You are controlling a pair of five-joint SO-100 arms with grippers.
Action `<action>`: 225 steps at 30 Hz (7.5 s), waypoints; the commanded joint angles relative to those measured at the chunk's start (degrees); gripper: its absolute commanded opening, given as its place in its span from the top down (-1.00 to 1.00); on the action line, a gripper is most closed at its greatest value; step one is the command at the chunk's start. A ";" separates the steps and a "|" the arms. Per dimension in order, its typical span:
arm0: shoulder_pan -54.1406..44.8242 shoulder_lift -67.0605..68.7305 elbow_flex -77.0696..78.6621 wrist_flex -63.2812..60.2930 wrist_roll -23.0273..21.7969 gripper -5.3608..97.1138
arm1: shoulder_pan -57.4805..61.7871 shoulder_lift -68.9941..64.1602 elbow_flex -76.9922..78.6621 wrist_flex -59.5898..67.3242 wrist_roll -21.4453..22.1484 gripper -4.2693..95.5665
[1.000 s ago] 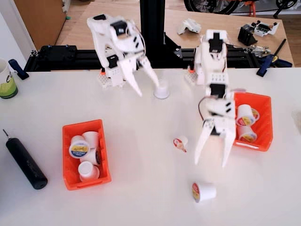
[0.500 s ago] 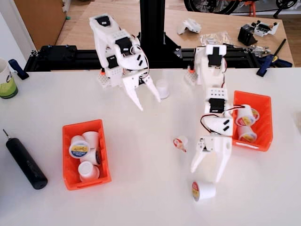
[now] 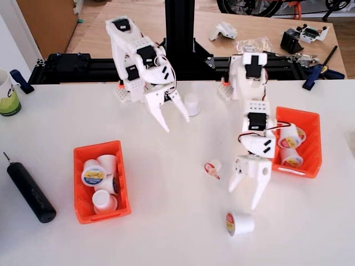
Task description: Sort the coffee pods, blue into left, red into right
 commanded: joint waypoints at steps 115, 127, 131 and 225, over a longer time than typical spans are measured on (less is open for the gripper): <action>-4.39 -5.54 10.46 -18.63 -7.73 0.42 | -6.42 -20.04 -66.45 48.87 -69.08 0.50; -3.69 -5.98 10.20 -19.78 -8.35 0.43 | -14.24 12.39 -43.42 68.73 -59.15 0.51; -3.69 -5.98 10.11 -19.86 -8.35 0.43 | -14.68 24.87 -27.51 68.64 -58.36 0.52; 10.46 23.20 31.64 -9.93 -61.61 0.56 | 4.39 99.23 116.10 -27.07 21.97 0.97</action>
